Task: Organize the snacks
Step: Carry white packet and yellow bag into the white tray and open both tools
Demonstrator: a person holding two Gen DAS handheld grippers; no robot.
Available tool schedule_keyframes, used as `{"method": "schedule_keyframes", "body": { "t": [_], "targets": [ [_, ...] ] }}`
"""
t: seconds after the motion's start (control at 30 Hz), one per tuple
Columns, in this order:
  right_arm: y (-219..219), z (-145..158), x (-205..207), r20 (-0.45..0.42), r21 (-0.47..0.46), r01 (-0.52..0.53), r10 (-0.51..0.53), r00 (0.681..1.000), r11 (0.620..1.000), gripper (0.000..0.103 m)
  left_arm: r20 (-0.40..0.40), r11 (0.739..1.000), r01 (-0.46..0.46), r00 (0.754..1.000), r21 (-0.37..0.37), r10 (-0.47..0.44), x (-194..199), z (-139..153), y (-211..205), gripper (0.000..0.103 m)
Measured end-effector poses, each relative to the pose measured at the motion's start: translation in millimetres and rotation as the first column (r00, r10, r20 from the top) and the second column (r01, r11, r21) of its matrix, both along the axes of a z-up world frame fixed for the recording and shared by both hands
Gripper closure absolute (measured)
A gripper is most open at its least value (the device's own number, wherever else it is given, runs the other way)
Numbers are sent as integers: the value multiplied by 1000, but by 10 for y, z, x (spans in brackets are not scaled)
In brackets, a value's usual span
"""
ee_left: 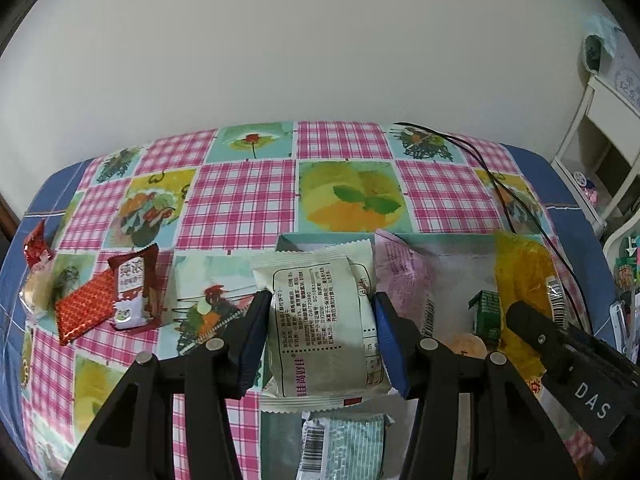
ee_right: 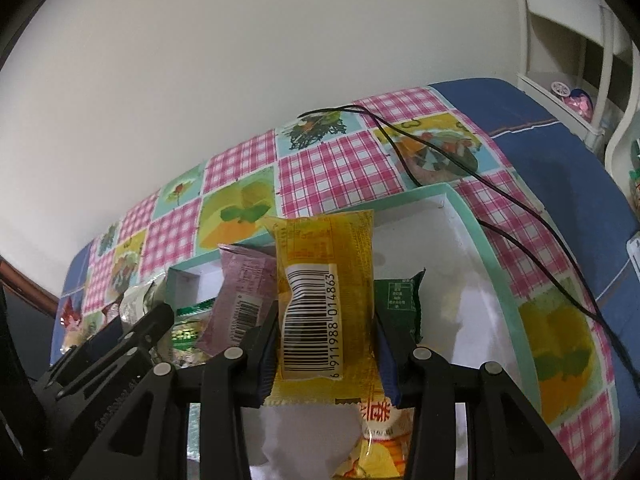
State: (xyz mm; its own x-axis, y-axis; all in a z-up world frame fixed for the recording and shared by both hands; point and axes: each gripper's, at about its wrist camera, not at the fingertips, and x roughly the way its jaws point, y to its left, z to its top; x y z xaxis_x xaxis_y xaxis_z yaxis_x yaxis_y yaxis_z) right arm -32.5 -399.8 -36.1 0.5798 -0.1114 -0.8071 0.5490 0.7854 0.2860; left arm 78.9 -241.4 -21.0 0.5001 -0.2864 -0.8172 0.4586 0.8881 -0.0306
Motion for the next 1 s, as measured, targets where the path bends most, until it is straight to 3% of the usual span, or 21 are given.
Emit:
{"method": "schedule_keyframes", "body": {
  "t": [0.5,0.57,0.67,0.73,0.9,1.0],
  "targets": [
    [-11,-73,65,-28,-15,3,-3,1000,1000,58,-18,1000,14,1000,-7,-14,8,-102,-96,49],
    [-7,-62,58,-30,-17,6,-6,1000,1000,58,-21,1000,13,1000,-12,-13,6,-72,-82,47],
    [6,-42,47,-37,-22,7,-8,999,1000,55,-21,1000,13,1000,-22,-13,1,-6,-58,35],
    [11,-16,30,-34,-19,9,-10,999,1000,45,-21,1000,11,1000,-24,-11,-5,43,-36,35],
    [51,60,-15,-35,-29,14,-15,999,999,40,-33,1000,-18,999,0,18,3,140,84,33],
    [88,87,-44,-42,-25,15,-16,999,1000,39,-68,997,-67,995,41,70,22,145,190,21]
  ]
}}
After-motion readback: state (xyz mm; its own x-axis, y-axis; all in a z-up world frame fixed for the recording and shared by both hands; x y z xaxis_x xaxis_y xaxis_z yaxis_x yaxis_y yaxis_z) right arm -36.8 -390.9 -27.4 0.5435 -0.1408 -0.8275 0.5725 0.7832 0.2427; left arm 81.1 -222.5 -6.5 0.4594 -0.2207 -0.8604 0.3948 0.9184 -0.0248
